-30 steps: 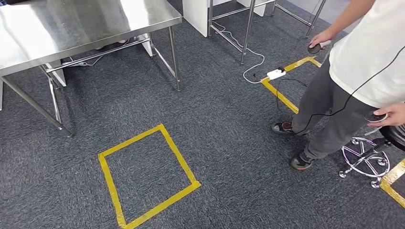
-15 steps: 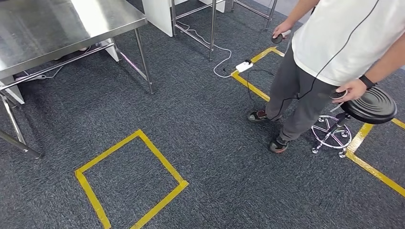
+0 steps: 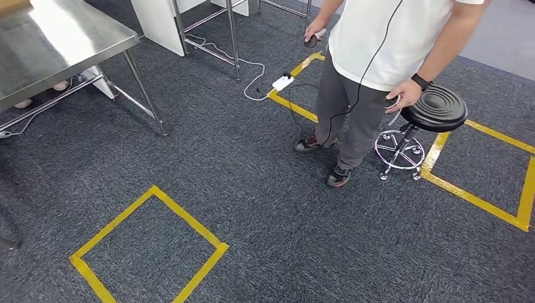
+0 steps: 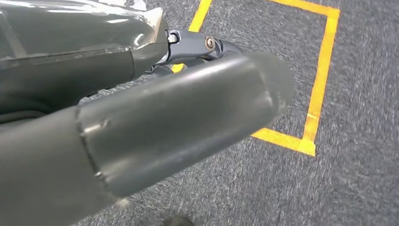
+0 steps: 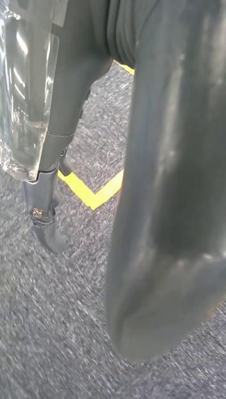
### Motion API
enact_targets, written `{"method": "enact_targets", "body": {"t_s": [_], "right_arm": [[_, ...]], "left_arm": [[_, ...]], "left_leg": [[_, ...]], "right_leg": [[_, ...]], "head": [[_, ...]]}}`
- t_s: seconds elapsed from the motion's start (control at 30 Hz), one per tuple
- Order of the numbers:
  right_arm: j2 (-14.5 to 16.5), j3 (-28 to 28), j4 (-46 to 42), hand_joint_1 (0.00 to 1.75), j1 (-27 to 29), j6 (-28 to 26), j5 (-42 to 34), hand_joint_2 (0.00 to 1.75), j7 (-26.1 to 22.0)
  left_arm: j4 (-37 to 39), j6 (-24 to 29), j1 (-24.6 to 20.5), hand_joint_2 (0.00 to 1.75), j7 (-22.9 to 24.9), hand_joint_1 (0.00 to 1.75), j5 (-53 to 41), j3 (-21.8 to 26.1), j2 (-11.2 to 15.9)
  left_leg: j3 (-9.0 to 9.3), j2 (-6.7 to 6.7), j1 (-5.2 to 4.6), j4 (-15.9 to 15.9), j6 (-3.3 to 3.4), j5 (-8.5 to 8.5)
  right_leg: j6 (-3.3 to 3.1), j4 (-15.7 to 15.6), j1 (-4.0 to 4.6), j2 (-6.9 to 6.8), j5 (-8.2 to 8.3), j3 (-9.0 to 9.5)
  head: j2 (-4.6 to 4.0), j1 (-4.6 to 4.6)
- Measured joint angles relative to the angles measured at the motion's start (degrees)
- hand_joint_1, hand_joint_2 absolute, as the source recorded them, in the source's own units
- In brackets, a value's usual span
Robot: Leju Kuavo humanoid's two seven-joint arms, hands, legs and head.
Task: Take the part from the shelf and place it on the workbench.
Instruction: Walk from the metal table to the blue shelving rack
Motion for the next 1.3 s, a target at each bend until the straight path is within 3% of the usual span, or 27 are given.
{"method": "enact_targets", "body": {"t_s": [0.03, 0.07, 0.13, 0.2, 0.27, 0.33, 0.4, 0.47, 0.53, 0.57, 0.63, 0.7, 0.77, 0.8, 0.87, 0.93, 0.97, 1.0, 1.03, 1.07, 1.13, 1.17, 1.23, 1.3], "right_arm": [[0.0, 0.0, 0.0, 0.00, 0.0, 0.0, 0.0, 0.00, 0.0], [0.0, 0.0, 0.0, 0.00, 0.1, 0.0, 0.0, 0.00, 0.0], [0.1, 0.0, 0.0, 0.00, -0.1, 0.0, 0.0, 0.00, 0.0], [0.1, 0.0, 0.0, 0.00, -0.2, 0.0, 0.0, 0.00, 0.0], [0.0, 0.0, 0.0, 0.00, -0.1, 0.0, 0.1, 0.00, 0.0], [0.0, 0.0, 0.0, 0.00, 0.0, 0.0, 0.1, 0.00, 0.0], [0.1, 0.0, 0.0, 0.00, -0.1, 0.0, 0.1, 0.00, 0.1], [0.2, 0.0, 0.0, 0.00, -0.2, 0.0, 0.2, 0.00, 0.1], [0.2, 0.0, 0.0, 0.00, -0.1, 0.0, 0.2, 0.00, 0.1], [0.2, 0.0, 0.0, 0.00, 0.0, 0.0, 0.2, 0.00, 0.1], [0.2, 0.0, 0.0, 0.00, -0.1, 0.0, 0.1, 0.00, 0.1], [0.2, 0.0, 0.0, 0.00, -0.3, 0.0, 0.1, 0.00, 0.1], [0.2, 0.0, 0.0, 0.00, -0.2, 0.0, 0.0, 0.00, 0.1], [0.2, 0.0, 0.0, 0.00, -0.1, 0.0, 0.0, 0.00, 0.1], [0.2, 0.0, 0.0, 0.00, 0.0, 0.0, -0.1, 0.00, 0.1], [0.2, 0.0, 0.0, 0.00, -0.1, 0.0, -0.1, 0.00, 0.1], [0.2, 0.0, 0.0, 0.00, -0.1, 0.0, -0.1, 0.00, 0.1], [0.2, 0.0, 0.0, 0.00, 0.0, 0.0, -0.1, 0.00, 0.1], [0.2, 0.0, 0.0, 0.00, 0.0, 0.0, -0.1, 0.00, 0.1], [0.2, 0.0, 0.0, 0.00, 0.1, 0.0, -0.1, 0.00, 0.1], [0.2, 0.0, 0.0, 0.00, 0.0, 0.0, -0.1, 0.00, 0.1], [0.2, 0.0, 0.0, 0.00, 0.0, 0.0, -0.1, 0.00, 0.1], [0.3, 0.0, 0.0, 0.00, -0.1, 0.0, 0.0, 0.00, 0.1], [0.2, 0.0, 0.0, 0.00, 0.0, 0.2, 0.1, 0.00, 0.1]], "left_arm": [[0.0, 0.0, 0.1, 0.00, 0.0, 0.00, 0.0, -0.1, 0.0], [0.0, 0.1, 0.1, 0.00, 0.0, 0.00, 0.0, -0.1, 0.1], [0.0, 0.1, 0.1, 0.00, 0.0, 0.00, 0.1, -0.2, 0.1], [0.0, 0.1, 0.1, 0.00, 0.0, 0.00, 0.2, -0.2, 0.1], [0.0, 0.1, 0.0, 0.00, 0.0, 0.00, 0.3, -0.3, 0.0], [0.0, 0.1, 0.0, 0.87, 0.0, 0.00, 0.4, -0.3, 0.0], [0.0, 0.2, 0.0, 1.75, 0.0, 0.00, 0.5, -0.3, 0.1], [0.0, 0.2, 0.2, 1.75, 0.0, 0.00, 0.5, -0.3, 0.1], [0.0, 0.2, 0.3, 1.75, 0.0, 0.00, 0.5, -0.4, 0.1], [0.0, 0.2, 0.3, 1.75, 0.0, 0.00, 0.5, -0.4, 0.1], [0.0, 0.2, 0.2, 1.75, 0.0, 0.00, 0.5, -0.4, 0.1], [0.0, 0.2, 0.2, 1.75, 0.0, 0.00, 0.5, -0.4, 0.1], [0.0, 0.2, 0.0, 1.75, 0.0, 0.00, 0.5, -0.5, 0.0], [-0.1, 0.2, -0.2, 1.75, 0.0, 0.00, 0.5, -0.5, 0.0], [-0.1, 0.2, -0.3, 1.75, 0.0, 0.00, 0.5, -0.6, 0.0], [-0.1, 0.3, -0.2, 1.75, 0.1, 0.00, 0.4, -0.6, 0.0], [-0.1, 0.3, -0.1, 1.75, 0.1, 0.00, 0.4, -0.7, -0.1], [-0.1, 0.3, 0.0, 1.75, 0.1, 0.00, 0.4, -0.7, -0.1], [-0.1, 0.3, 0.0, 1.75, 0.1, 0.00, 0.4, -0.7, 0.0], [-0.1, 0.3, 0.1, 1.75, 0.1, 0.00, 0.4, -0.7, 0.0], [-0.1, 0.3, 0.1, 1.75, 0.1, 0.00, 0.4, -0.7, 0.0], [-0.1, 0.3, 0.1, 1.75, 0.1, 0.00, 0.4, -0.7, 0.0], [-0.1, 0.3, 0.1, 1.75, 0.2, 0.00, 0.5, -0.8, 0.0], [-0.1, 0.3, 0.0, 1.75, 0.2, 0.00, 0.7, -0.9, -0.1]], "left_leg": [[0.30, -0.13, 0.03, -1.1, 0.02, 1.41], [1.55, -0.52, 0.15, -4.2, 0.03, 3.68], [4.66, -2.98, 0.53, -11.6, 0.08, 7.28], [5.75, -4.52, 0.55, -14.5, 0.39, 8.09], [5.65, -3.38, 0.20, -14.8, 1.19, 8.33], [5.75, -2.06, 0.11, -15.4, 2.24, 8.79], [5.73, -0.53, 0.02, -15.8, 2.96, 9.08], [5.55, 1.19, -0.21, -15.8, 3.15, 9.10], [5.46, 2.69, -0.29, -15.8, 3.12, 9.09], [5.50, 3.39, -0.28, -15.8, 3.04, 9.06], [5.76, 4.64, -0.45, -15.7, 2.57, 8.84], [6.23, 5.85, -0.73, -15.6, 1.73, 8.50], [6.74, 6.99, -0.67, -15.8, 0.92, 8.26], [6.83, 6.78, -0.46, -15.6, 0.55, 8.00], [5.94, 4.29, -0.11, -13.2, 0.02, 5.94], [2.83, 1.08, 0.01, -6.2, -0.08, 1.96], [0.96, 0.35, 0.00, -2.3, -0.05, 0.34], [-0.39, 0.09, 0.00, 0.1, 0.01, -0.12], [-0.88, -0.03, 0.00, 0.5, 0.11, 0.58], [-0.27, -0.18, 0.01, -1.4, 0.25, 2.42], [2.68, -2.11, 0.08, -8.7, 0.64, 6.78], [3.96, -3.21, 0.13, -11.9, 0.79, 8.09], [4.90, -4.28, -0.06, -14.5, 1.11, 8.56], [5.08, -3.07, -0.30, -15.1, 1.74, 8.86]], "right_leg": [[0.01, 0.1, 0.05, 0.78, -0.01, 0.04], [0.03, 0.3, 0.06, 1.60, -0.02, 0.06], [0.26, 0.9, 0.20, 3.02, -0.13, -0.26], [0.82, 1.2, 0.43, 4.11, -0.06, -1.08], [1.68, 1.1, 0.50, 5.11, 0.24, -1.92], [2.11, 2.5, 0.45, 3.74, -0.51, -2.95], [1.82, 8.3, 0.34, 0.68, -3.54, -5.72], [1.86, 15.7, 0.19, -0.70, -6.77, -9.24], [2.58, 17.5, -0.02, -1.10, -7.15, -9.67], [3.10, 14.8, -0.19, -1.51, -6.08, -7.98], [3.74, 6.5, -0.33, -4.25, -3.43, -3.16], [3.17, 1.6, 0.00, -6.32, -1.84, -0.58], [2.05, 1.4, 0.40, -5.48, -1.53, -0.75], [1.61, 1.3, 0.18, -4.87, -1.38, -0.60], [0.69, 1.0, -0.27, -3.65, -0.97, -0.31], [0.04, 1.0, -0.15, -2.33, -0.73, -0.32], [-0.16, 1.0, 0.09, -1.53, -0.68, -0.36], [-0.21, 1.1, 0.29, -0.68, -0.66, -0.37], [-0.21, 1.1, 0.43, 0.17, -0.67, -0.33], [-0.21, 1.1, 0.50, 1.00, -0.67, -0.25], [-0.14, 1.3, 0.62, 2.54, -0.71, -0.17], [-0.04, 1.4, 0.73, 3.23, -0.73, -0.30], [0.48, 1.5, 0.81, 4.40, -0.61, -0.93], [1.20, 1.4, 0.63, 5.03, -0.41, -1.63]], "head": [[0.00, -0.02], [0.00, -0.02], [0.00, -0.02], [0.00, 0.04], [0.00, 0.05], [0.00, 0.15], [0.00, 0.39], [0.00, 0.52], [0.00, 0.54], [0.00, 0.55], [0.00, 0.61], [0.00, 0.55], [0.00, 0.48], [0.00, 0.45], [0.00, 0.30], [0.00, 0.13], [0.00, 0.10], [0.00, 0.12], [0.00, 0.11], [0.00, 0.11], [0.00, 0.10], [0.00, 0.14], [0.00, 0.16], [0.00, 0.14]]}}
